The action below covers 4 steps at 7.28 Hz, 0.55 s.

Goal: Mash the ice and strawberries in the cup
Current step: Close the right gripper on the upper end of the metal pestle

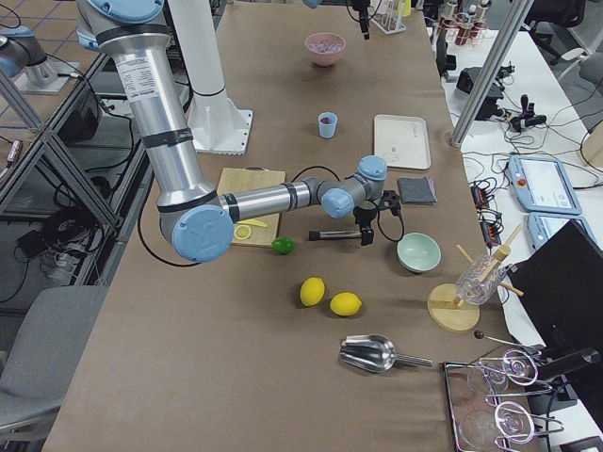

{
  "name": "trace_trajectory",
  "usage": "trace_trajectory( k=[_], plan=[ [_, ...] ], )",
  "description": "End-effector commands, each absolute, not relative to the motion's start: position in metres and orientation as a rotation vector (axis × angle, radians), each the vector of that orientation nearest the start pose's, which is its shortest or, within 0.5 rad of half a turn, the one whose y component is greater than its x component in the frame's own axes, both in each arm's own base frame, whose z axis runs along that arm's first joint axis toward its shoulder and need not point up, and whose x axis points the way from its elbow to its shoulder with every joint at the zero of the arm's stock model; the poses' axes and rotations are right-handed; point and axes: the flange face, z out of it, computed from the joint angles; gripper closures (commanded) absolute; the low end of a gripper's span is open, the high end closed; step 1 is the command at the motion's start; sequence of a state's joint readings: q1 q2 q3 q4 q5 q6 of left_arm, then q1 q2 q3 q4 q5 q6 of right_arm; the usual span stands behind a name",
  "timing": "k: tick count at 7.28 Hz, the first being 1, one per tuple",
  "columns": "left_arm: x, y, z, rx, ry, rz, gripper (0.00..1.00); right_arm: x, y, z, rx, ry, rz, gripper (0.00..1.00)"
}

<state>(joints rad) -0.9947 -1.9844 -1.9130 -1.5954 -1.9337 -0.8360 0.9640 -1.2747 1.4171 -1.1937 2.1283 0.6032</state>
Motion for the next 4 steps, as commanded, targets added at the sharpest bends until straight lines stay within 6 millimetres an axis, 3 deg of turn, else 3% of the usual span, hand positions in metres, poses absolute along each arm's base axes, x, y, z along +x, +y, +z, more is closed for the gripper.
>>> trace_trajectory(
  k=[1, 3, 4],
  plan=[
    [0.240, -0.551, 0.278, 0.364, 0.763, -0.103, 0.02, -0.306, -0.569, 0.536, 0.090, -0.740, -0.125, 0.59],
    [0.241, -0.551, 0.277, 0.364, 0.762, -0.105, 0.03, -0.304, -0.567, 0.546, 0.102, -0.744, -0.135, 1.00],
    [0.240, -0.551, 0.278, 0.363, 0.763, -0.105, 0.02, -0.304, -0.569, 0.530, 0.125, -0.771, -0.147, 1.00]
  ],
)
